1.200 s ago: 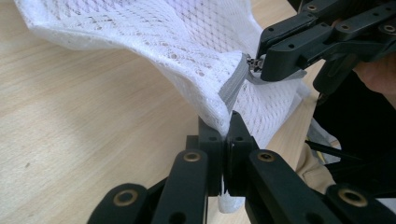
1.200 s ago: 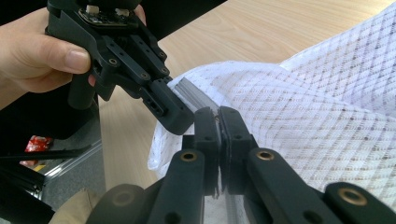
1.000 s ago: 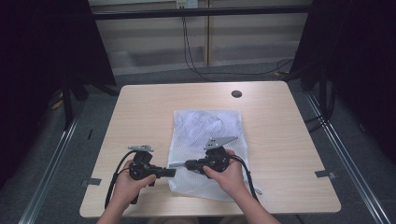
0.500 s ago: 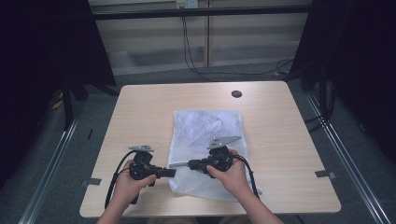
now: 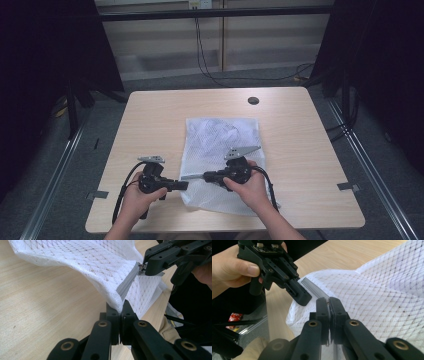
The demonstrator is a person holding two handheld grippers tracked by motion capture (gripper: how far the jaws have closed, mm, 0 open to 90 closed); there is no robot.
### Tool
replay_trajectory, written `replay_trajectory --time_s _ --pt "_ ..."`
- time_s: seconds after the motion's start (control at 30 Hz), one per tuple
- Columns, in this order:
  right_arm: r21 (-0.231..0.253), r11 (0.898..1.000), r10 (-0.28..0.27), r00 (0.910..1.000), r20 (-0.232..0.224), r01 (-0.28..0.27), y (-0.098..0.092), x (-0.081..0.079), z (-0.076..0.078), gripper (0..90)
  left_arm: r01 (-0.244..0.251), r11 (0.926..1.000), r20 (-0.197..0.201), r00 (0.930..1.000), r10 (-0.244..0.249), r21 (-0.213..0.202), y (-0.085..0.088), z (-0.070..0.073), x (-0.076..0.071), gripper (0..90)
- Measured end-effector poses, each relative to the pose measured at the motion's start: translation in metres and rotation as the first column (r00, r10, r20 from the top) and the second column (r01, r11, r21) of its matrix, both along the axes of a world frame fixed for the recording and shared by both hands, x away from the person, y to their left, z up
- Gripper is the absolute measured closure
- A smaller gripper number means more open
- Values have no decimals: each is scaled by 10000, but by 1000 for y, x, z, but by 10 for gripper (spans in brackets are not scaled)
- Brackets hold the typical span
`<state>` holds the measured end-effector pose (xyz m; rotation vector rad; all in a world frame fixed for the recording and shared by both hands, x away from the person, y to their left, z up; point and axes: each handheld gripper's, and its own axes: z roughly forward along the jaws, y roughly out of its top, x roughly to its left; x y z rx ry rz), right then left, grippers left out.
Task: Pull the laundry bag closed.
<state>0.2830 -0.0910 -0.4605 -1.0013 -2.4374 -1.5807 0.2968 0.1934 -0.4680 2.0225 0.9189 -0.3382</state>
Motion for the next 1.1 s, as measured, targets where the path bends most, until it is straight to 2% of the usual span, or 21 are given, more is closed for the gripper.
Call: replay_trajectory --time_s 0.17,0.3,0.4,0.53,0.8,0.9,1.1 --pt "13 10000 37 9999 -164 -37 0 0 -1 873 12 10000 111 9999 -12 29 0 0 0 883" --pt "55 10000 -65 9998 -175 66 -2 0 0 873 -114 9999 24 9999 114 -39 1 1 0 883" --pt "400 9991 -131 9994 -322 144 -5 1 -1 873 -127 9998 37 9999 128 -130 1 2 0 883" --pt "111 9999 -24 9997 -246 27 -3 -1 -1 873 -13 10000 84 10000 13 28 1 1 0 884" --pt "59 10000 6 9997 -235 -4 -5 -1 0 873 -156 9999 65 9999 155 50 2 2 0 884" --pt "94 10000 -31 9998 -188 33 -8 0 0 873 -215 9997 -2 9998 215 -125 5 2 1 884" --pt "53 10000 3 9999 -159 -2 -12 0 1 873 -150 9999 -54 9999 150 -9 3 2 1 884"
